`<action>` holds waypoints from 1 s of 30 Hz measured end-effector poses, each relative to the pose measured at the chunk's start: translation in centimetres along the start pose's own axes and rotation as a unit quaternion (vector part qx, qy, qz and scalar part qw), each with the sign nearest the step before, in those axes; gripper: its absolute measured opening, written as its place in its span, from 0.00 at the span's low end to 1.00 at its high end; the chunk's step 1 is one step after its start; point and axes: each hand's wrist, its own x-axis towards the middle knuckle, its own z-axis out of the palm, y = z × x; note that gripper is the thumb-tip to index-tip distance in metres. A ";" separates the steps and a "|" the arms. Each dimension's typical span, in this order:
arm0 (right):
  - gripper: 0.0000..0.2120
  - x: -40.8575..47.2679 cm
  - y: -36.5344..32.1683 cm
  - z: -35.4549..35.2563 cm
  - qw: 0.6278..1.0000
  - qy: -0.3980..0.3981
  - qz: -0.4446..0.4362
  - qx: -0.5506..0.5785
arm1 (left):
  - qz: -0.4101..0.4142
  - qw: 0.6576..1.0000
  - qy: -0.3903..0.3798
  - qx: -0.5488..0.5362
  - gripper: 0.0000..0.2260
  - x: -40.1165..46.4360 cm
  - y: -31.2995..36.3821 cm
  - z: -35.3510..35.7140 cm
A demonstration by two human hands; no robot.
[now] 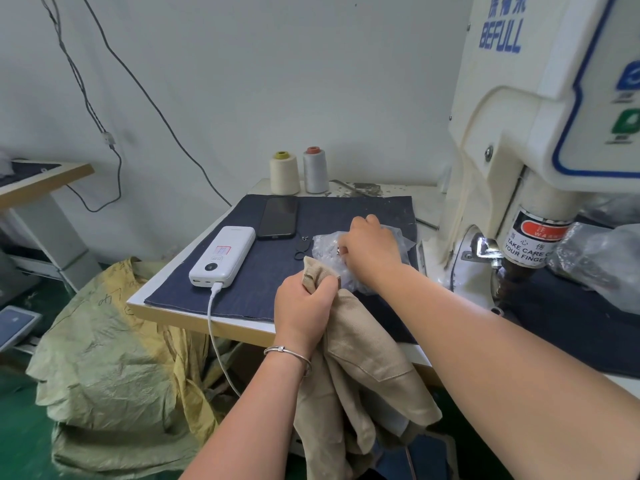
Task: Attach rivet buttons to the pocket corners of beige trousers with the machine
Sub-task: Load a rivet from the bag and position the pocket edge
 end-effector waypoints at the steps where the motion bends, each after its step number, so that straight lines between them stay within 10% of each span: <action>1: 0.10 -0.1 0.0 -0.1 1.000 0.011 0.002 0.011 | -0.001 1.000 -0.001 0.000 0.14 0.0 0.0 0.0; 8: 0.08 -3.2 -0.6 -2.4 0.911 0.207 0.144 0.327 | -0.003 1.000 0.006 0.010 0.14 0.2 -0.2 0.0; 12: 0.07 -7.2 -1.9 -4.4 0.733 0.211 0.228 0.605 | -0.006 1.000 0.009 0.006 0.14 0.0 -0.1 0.0; 18: 0.03 -12.7 -2.7 -7.2 0.388 0.007 0.247 0.888 | 0.000 1.000 0.014 -0.002 0.14 0.1 -0.3 0.0; 30: 0.02 -24.9 2.9 -8.4 0.294 -0.136 0.239 0.916 | -0.007 0.997 0.063 0.049 0.21 0.1 -0.2 0.3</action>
